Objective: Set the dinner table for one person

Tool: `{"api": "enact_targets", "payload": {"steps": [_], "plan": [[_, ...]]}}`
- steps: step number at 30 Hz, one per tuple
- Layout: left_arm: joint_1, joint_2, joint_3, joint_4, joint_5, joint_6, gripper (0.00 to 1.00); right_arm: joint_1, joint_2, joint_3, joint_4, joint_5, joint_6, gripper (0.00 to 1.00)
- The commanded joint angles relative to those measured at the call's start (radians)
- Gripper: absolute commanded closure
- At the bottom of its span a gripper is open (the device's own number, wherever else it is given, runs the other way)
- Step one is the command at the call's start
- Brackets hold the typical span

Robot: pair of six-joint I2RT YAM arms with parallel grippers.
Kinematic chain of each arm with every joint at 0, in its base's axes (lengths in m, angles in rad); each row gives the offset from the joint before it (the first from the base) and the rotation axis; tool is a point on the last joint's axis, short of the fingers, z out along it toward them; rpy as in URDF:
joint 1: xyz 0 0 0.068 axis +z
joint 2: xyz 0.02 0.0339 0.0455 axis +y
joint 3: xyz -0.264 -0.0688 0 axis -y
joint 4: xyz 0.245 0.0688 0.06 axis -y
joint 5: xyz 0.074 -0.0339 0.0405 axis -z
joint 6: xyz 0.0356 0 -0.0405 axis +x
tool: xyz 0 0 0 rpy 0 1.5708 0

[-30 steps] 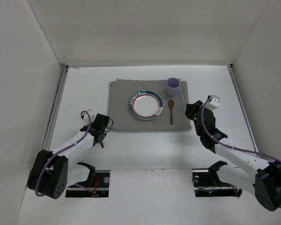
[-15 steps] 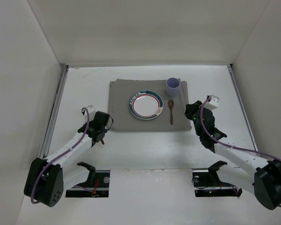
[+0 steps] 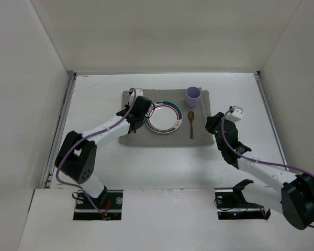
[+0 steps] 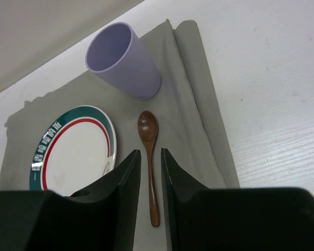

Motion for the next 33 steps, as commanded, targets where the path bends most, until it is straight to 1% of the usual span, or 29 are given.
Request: {"api": "enact_targets", "payload": {"steps": [1, 3, 7, 11, 14, 18, 23, 25, 26, 29, 33], "plan": [[0.033, 0.085, 0.078, 0.021, 0.055, 0.118, 0.97, 0.012, 0.017, 0.046, 0.054, 0.006, -0.004, 0.72], [0.045, 0.147, 0.097, 0.028, 0.077, 0.123, 0.97, 0.015, 0.015, 0.043, 0.060, 0.007, -0.004, 0.72], [0.056, 0.223, 0.107, 0.059, 0.060, 0.140, 0.97, 0.016, 0.028, 0.046, 0.060, 0.009, -0.004, 0.72], [0.068, 0.254, 0.129, 0.074, 0.056, 0.158, 0.97, 0.022, 0.057, 0.060, 0.057, 0.004, -0.005, 0.72], [0.082, 0.277, 0.135, 0.074, 0.069, 0.155, 0.96, 0.044, 0.043, 0.062, 0.057, 0.007, -0.011, 0.72], [0.082, 0.297, 0.126, 0.102, 0.069, 0.149, 0.96, 0.044, 0.032, 0.054, 0.061, 0.006, -0.013, 0.72], [0.083, 0.328, 0.138, 0.111, 0.072, 0.144, 0.95, 0.044, 0.064, 0.065, 0.060, 0.002, -0.014, 0.72], [0.083, 0.339, 0.138, 0.119, 0.071, 0.140, 0.94, 0.044, 0.061, 0.065, 0.060, 0.006, -0.016, 0.71], [0.082, 0.340, 0.135, 0.126, 0.069, 0.138, 0.92, 0.044, 0.057, 0.065, 0.058, 0.006, -0.016, 0.71], [0.068, 0.328, 0.115, 0.140, 0.053, 0.126, 0.78, 0.044, 0.051, 0.060, 0.063, 0.003, -0.016, 0.69], [0.045, 0.273, 0.071, 0.160, 0.005, 0.114, 0.61, 0.044, 0.045, 0.057, 0.060, 0.007, -0.016, 0.58]]}}
